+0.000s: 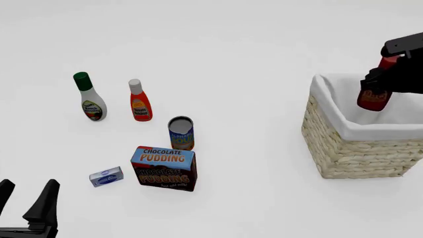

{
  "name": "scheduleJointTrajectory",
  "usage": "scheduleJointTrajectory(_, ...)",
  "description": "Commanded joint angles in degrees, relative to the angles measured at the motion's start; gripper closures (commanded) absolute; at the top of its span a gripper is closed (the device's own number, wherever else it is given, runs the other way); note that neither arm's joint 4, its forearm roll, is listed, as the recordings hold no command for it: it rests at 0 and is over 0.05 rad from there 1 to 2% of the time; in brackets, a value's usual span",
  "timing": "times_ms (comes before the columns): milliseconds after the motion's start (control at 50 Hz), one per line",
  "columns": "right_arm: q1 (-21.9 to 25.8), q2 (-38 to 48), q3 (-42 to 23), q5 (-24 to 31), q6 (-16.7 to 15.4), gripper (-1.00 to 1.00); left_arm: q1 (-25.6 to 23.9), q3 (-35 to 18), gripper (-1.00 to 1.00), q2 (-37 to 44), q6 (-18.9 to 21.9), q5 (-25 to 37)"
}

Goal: Pick the bbq sauce and place it in the basket.

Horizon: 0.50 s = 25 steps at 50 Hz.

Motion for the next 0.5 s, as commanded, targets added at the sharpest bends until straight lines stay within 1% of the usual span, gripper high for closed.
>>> scheduleJointTrajectory(20,-0.3,2.0,1.5,-2.6,1.2,1.0,0.0,0.0,-1.0,0.0,0.0,0.0)
scheduleJointTrajectory(500,-0.1,7.2,3.3,-6.5,1.4,1.0,0.0,0.0,-1.0,0.0,0.0,0.0)
